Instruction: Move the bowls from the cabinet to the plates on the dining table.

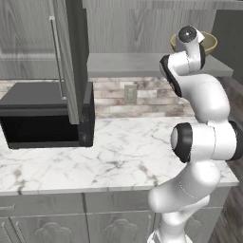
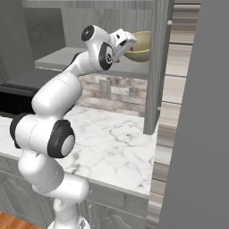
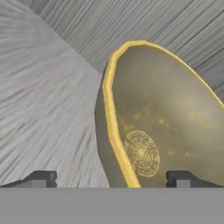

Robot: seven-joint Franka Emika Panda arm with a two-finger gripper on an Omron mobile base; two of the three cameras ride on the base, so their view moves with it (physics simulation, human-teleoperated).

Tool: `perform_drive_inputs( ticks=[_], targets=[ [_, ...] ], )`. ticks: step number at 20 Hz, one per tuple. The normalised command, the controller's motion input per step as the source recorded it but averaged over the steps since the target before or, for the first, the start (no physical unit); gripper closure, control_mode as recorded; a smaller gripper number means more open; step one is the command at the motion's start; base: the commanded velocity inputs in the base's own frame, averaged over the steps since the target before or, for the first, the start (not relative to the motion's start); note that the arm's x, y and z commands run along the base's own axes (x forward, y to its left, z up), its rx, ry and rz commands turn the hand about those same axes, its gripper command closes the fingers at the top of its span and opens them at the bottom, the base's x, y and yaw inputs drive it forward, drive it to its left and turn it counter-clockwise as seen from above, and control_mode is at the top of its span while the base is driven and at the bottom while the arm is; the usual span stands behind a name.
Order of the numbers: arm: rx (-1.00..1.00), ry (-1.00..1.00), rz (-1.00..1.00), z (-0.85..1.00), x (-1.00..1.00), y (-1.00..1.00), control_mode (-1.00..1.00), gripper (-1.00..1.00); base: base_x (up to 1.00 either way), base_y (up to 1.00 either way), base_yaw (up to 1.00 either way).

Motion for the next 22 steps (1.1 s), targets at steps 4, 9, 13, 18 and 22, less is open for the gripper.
perform_drive_inputs(
  ticks=[4, 9, 13, 18, 22],
  targets=[
    [0.0, 0.0, 0.0, -0.23, 0.1, -0.01, -1.0, 1.0, 0.0, 0.0, 0.0],
    [0.0, 0.05, 0.0, -0.23, 0.05, -0.01, -1.0, 1.0, 0.0, 0.0, 0.0],
    [0.0, 0.11, 0.01, -0.13, 0.0, -0.06, -1.0, 1.0, 0.0, 0.0, 0.0],
    [0.0, 0.06, 0.01, -0.06, 0.0, 0.04, -1.0, 1.0, 0.0, 0.0, 0.0],
    [0.0, 0.0, 0.0, -0.01, -0.06, 0.19, -1.0, 1.0, 0.0, 0.0, 0.0]
  ],
)
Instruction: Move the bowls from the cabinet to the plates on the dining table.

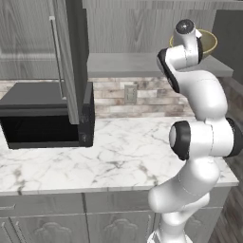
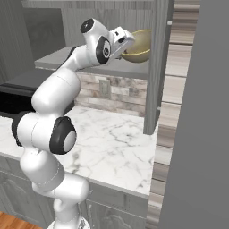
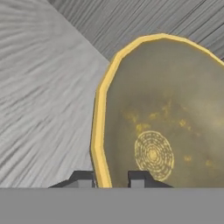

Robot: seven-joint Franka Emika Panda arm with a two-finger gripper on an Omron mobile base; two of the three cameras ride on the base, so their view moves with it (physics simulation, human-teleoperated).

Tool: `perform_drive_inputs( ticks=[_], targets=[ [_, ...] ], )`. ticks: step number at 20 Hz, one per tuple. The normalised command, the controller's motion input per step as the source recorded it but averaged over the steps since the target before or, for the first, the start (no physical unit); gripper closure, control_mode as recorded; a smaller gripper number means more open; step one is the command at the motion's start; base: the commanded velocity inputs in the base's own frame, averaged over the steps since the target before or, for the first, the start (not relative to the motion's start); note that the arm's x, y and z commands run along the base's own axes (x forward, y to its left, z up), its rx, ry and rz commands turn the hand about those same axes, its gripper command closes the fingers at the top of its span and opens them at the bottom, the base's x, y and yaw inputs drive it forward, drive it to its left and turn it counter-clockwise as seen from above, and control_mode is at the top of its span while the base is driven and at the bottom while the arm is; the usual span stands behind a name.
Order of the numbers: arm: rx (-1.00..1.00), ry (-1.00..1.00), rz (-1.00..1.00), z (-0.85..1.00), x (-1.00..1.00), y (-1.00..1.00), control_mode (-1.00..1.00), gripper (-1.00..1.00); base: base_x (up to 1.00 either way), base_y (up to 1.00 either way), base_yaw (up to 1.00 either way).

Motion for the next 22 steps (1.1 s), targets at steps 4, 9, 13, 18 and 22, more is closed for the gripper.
perform_drive_inputs(
  ticks=[4, 9, 13, 18, 22],
  targets=[
    [-0.03, -0.03, 0.0, -0.04, -0.21, 0.18, -1.0, 1.0, 0.0, 0.0, 0.0],
    [-0.06, -0.09, 0.0, -0.02, -0.26, 0.16, -1.0, 1.0, 0.0, 0.0, 0.0],
    [-0.06, -0.11, 0.0, 0.0, -0.4, 0.17, -1.0, 1.0, 0.0, 0.0, 0.0],
    [-0.01, -0.03, 0.0, 0.1, -0.53, 0.13, -1.0, 1.0, 0.0, 0.0, 0.0],
    [0.0, 0.01, 0.0, 0.29, -0.59, 0.1, -1.0, 1.0, 0.0, 0.0, 0.0]
  ],
)
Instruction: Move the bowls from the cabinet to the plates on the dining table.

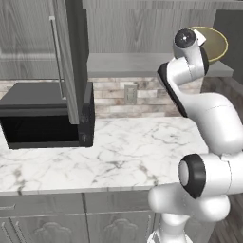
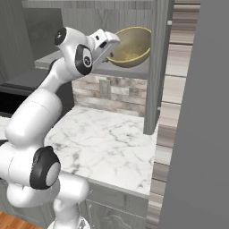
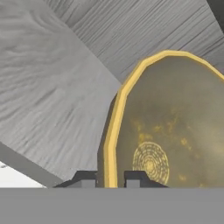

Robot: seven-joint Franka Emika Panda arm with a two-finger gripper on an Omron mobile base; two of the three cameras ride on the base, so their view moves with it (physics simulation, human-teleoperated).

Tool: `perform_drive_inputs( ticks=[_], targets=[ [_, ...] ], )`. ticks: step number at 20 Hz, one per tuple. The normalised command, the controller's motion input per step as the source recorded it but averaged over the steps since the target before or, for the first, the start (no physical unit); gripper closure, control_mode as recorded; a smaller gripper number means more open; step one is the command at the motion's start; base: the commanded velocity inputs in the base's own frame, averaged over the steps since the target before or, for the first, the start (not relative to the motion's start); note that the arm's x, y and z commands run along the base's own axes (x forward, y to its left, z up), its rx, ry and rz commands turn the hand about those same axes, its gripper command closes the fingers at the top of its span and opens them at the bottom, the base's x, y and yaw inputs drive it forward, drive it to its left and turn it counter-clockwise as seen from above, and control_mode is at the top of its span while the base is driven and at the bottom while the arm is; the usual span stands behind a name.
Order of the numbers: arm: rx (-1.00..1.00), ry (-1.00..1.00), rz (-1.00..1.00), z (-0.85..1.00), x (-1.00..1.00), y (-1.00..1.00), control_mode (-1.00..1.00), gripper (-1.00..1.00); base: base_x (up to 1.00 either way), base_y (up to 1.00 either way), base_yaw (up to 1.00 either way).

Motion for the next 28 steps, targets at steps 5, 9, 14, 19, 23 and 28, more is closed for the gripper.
perform_drive_inputs(
  ticks=[5, 9, 14, 19, 23, 28],
  targets=[
    [0.0, 0.07, 0.0, 0.26, -0.58, 0.14, -1.0, 1.0, 0.0, 0.0, 0.0],
    [0.0, 0.1, 0.02, 0.13, -0.55, 0.2, -1.0, 1.0, 0.0, 0.0, 0.0],
    [0.0, 0.09, 0.03, 0.01, -0.57, 0.21, -1.0, 1.0, 0.0, 0.0, 0.0],
    [0.0, 0.05, 0.01, -0.01, -0.64, 0.17, -1.0, 1.0, 0.0, 0.0, 0.0],
    [0.0, 0.01, 0.03, -0.03, -0.6, 0.1, -1.0, 1.0, 0.0, 0.0, 0.0],
    [0.0, 0.0, 0.04, -0.17, -0.48, 0.14, -1.0, 1.0, 0.0, 0.0, 0.0]
  ],
)
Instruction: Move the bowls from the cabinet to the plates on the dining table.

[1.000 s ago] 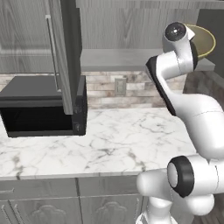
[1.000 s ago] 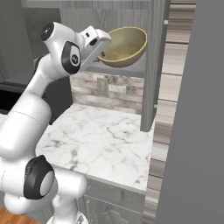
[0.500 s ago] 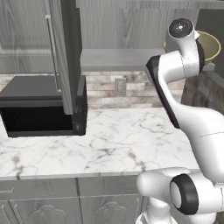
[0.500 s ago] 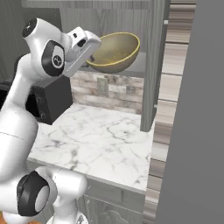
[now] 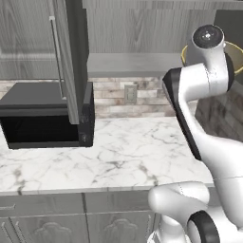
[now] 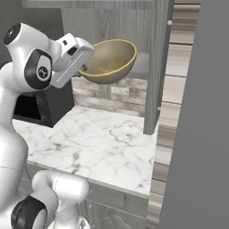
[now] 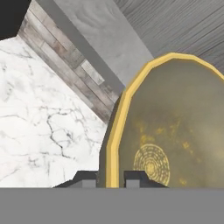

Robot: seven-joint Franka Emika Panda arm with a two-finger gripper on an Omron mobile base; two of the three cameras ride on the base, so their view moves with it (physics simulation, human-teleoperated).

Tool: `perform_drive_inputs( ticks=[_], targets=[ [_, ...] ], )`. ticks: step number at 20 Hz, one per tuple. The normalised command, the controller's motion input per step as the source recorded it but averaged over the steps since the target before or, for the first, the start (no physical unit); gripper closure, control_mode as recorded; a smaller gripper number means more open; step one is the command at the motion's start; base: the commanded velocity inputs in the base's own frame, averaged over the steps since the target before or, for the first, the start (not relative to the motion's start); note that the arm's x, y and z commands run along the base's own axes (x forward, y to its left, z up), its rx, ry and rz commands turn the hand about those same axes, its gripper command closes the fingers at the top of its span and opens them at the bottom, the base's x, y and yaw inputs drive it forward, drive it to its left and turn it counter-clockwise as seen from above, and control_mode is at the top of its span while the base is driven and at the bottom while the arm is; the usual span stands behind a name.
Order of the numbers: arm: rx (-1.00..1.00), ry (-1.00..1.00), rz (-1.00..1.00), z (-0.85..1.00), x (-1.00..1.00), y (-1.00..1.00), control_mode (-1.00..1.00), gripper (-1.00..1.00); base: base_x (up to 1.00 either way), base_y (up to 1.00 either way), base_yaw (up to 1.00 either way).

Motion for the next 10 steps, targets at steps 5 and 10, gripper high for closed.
perform_drive_inputs(
  ticks=[5, 10],
  targets=[
    [0.0, 0.0, 0.06, -0.28, -0.33, 0.21, -1.0, 1.0, 0.0, 0.0, 0.0],
    [0.0, 0.0, 0.04, -0.12, -0.26, 0.11, -1.0, 1.0, 0.0, 0.0, 0.0]
  ],
)
